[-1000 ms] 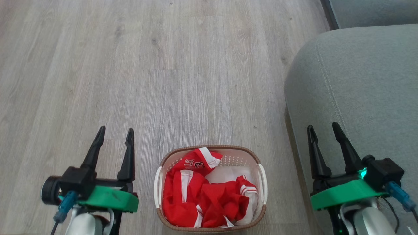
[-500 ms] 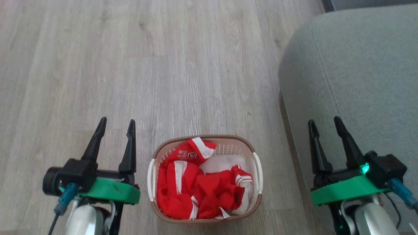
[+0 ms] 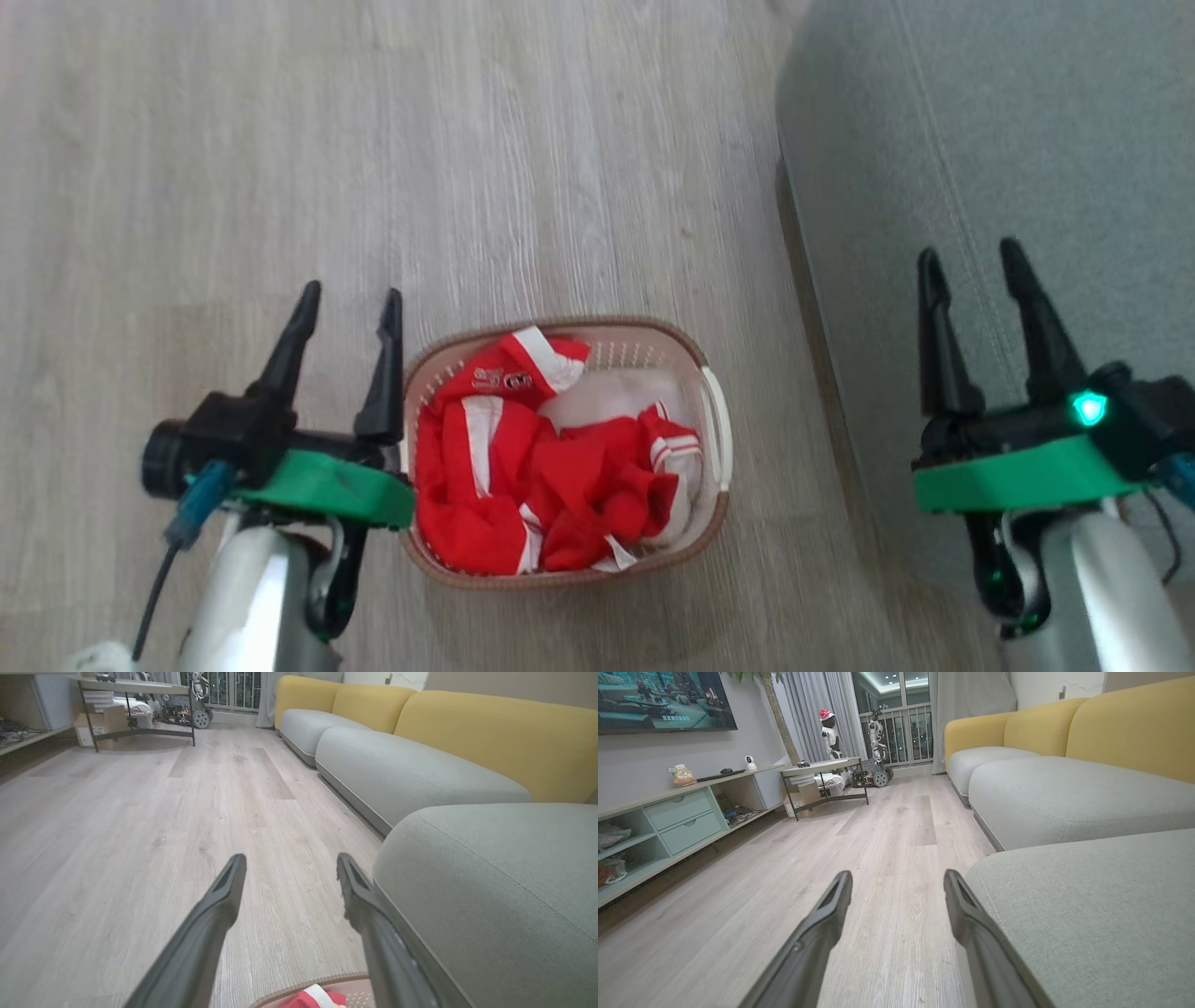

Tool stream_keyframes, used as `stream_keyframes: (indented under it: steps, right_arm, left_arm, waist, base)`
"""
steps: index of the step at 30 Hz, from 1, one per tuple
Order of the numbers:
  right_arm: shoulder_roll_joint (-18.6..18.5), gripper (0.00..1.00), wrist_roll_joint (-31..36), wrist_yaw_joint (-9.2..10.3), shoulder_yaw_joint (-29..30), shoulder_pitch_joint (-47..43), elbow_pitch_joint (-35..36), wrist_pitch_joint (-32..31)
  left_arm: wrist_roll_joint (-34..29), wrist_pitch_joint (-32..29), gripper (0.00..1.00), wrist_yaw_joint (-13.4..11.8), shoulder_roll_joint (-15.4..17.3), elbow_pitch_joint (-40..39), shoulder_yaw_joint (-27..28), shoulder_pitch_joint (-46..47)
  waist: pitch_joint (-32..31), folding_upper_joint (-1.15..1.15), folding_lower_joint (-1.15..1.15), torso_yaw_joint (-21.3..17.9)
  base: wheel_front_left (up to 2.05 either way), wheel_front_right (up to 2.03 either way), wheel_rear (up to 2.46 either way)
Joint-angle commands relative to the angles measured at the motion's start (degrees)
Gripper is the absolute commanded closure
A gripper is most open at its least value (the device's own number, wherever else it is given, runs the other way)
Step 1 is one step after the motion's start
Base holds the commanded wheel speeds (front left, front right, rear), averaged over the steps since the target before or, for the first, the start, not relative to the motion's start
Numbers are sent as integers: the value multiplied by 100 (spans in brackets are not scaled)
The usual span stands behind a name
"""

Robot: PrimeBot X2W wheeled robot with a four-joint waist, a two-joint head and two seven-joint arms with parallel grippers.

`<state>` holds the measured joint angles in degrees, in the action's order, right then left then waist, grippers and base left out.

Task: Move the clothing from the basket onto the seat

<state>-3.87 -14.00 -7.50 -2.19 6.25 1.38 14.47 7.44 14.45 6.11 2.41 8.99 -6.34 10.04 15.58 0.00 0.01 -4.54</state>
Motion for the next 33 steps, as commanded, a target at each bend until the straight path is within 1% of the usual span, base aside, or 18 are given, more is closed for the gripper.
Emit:
stream_keyframes:
  steps: [1, 11, 19, 31, 33]
  right_arm:
    - [-54, 0, 73, 1, -78, 230, 260, 52]
    - [-84, 0, 141, 1, 165, 615, 534, 52]
    - [-154, 0, 193, 1, 370, 944, 789, 52]
    - [-181, 0, 168, 1, 409, 1420, 1089, 52]
    - [-164, 0, 188, 1, 390, 1445, 1132, 52]
  left_arm:
    - [34, 55, 0, 29, 50, -14, 87, 271]
    - [259, -148, 0, 109, 59, 1345, -389, 1072]
    - [466, -307, 0, 132, 140, 2431, -768, 1722]
    - [884, -553, 0, 136, 201, 4216, -1378, 2810]
    - [927, -573, 0, 136, 204, 4346, -1433, 2900]
  waist:
    - [255, 0, -1, -111]
    - [879, 0, -1, -278]
    - [1371, 0, -1, -392]
    - [2167, 0, -1, -569]
    - [2225, 0, -1, -587]
  base:
    - [0, 0, 0]
    - [0, 0, 0]
    - [0, 0, 0]
    - [0, 0, 0]
    - [0, 0, 0]
